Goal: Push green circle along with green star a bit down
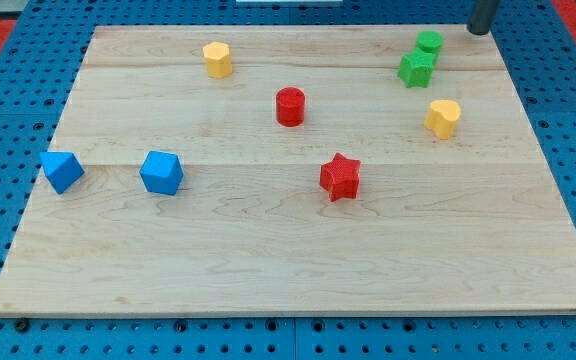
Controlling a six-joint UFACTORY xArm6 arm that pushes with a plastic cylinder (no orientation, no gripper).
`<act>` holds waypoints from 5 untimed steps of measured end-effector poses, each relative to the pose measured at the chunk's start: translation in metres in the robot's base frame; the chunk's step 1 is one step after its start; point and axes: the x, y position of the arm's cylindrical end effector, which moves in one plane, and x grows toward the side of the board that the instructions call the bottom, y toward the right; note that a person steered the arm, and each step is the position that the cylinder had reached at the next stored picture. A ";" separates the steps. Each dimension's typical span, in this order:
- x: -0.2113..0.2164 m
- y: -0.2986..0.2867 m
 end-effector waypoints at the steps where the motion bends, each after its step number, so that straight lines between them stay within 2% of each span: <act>1: 0.000 0.002; 3: 0.000 0.002; 5: 0.015 -0.042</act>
